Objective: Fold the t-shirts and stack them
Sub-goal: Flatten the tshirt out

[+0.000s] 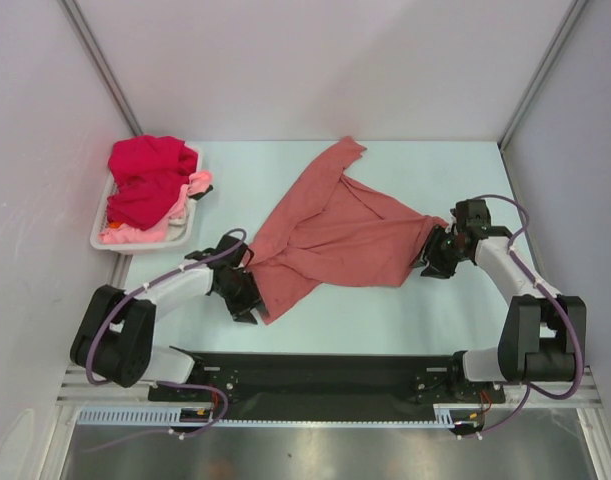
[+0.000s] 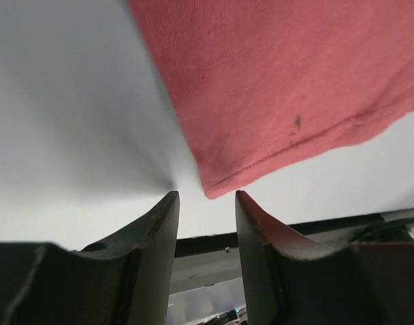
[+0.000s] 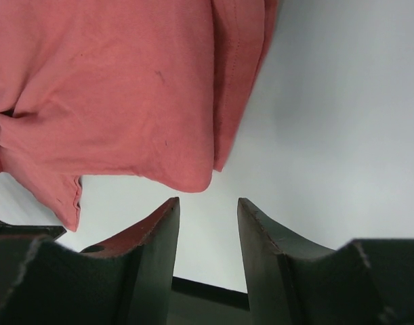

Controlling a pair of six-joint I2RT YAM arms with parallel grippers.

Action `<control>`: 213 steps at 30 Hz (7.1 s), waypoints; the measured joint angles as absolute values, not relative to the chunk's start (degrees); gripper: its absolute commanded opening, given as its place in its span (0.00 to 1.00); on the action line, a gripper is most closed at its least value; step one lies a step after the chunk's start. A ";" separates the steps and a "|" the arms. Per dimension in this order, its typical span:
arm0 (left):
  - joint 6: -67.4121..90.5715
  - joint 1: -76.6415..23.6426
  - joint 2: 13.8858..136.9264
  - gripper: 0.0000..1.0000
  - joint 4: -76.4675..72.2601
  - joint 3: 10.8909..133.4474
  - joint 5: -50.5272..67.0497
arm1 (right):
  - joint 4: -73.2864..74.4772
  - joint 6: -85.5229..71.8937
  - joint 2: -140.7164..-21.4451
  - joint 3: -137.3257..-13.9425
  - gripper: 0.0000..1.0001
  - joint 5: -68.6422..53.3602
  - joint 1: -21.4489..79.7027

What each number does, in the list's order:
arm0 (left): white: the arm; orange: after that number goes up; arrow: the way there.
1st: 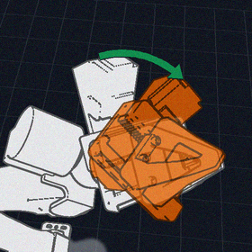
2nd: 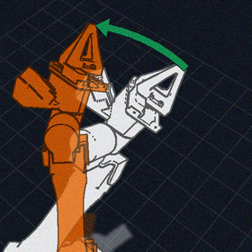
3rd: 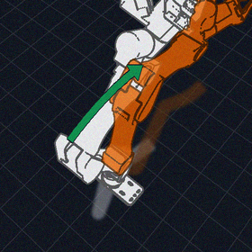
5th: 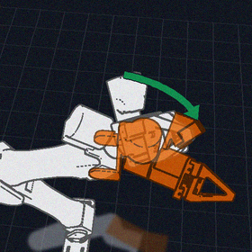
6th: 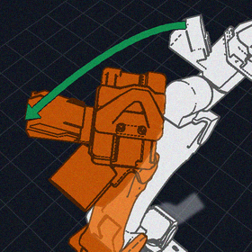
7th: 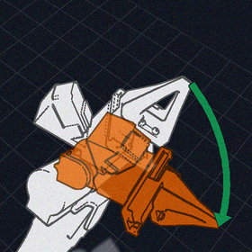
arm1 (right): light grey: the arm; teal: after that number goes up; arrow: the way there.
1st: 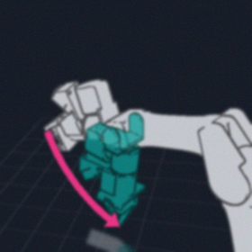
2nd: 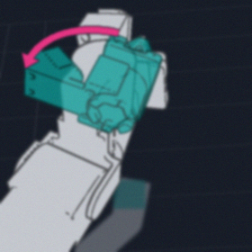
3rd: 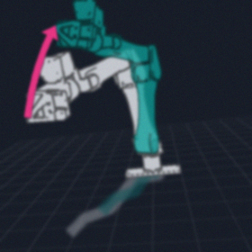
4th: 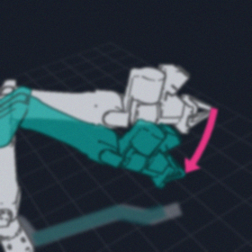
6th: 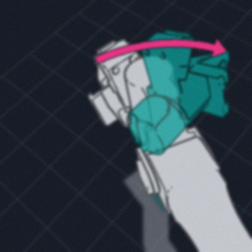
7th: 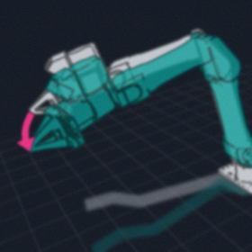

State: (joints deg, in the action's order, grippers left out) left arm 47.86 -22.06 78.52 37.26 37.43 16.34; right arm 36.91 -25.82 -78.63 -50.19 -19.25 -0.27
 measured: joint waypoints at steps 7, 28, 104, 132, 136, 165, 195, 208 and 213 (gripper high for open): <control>52.40 -29.06 83.83 0.41 37.95 42.13 11.92 | 38.35 -24.82 -76.20 -50.15 0.46 -18.37 1.28; 57.28 -31.77 89.45 0.00 41.54 46.94 6.85 | 40.27 -23.53 -74.54 -49.17 0.50 -16.80 2.50; 24.27 -32.12 95.18 0.00 49.06 80.62 -2.13 | 46.59 -30.28 -79.18 -45.21 0.21 -6.50 -2.26; 18.94 -32.12 89.86 0.00 47.33 76.47 2.33 | 41.19 -44.77 -68.77 -35.62 0.55 -7.60 -3.44; 18.76 -32.12 89.45 0.00 47.07 75.64 3.20 | 39.59 -46.92 -69.47 -35.62 0.54 -6.22 -2.76; 17.61 -32.12 86.11 0.00 47.16 76.44 0.12 | 39.38 -47.37 -76.23 -40.10 0.00 0.05 -2.07; 11.49 -32.08 54.13 0.00 32.73 121.80 -7.29 | 53.01 -28.36 -47.00 -112.57 0.00 2.50 -0.21; 10.24 -32.03 61.25 0.00 23.27 117.56 -7.99 | 50.04 -29.28 -47.11 -101.86 0.00 2.90 -0.23; 8.95 -27.90 81.91 0.00 21.17 117.30 -7.88 | 44.62 -30.24 -54.65 -91.22 0.00 6.33 -0.32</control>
State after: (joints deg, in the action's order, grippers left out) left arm 8.95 -27.90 81.91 21.17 117.30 -7.88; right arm 44.62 -30.24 -54.65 -91.22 6.33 -0.32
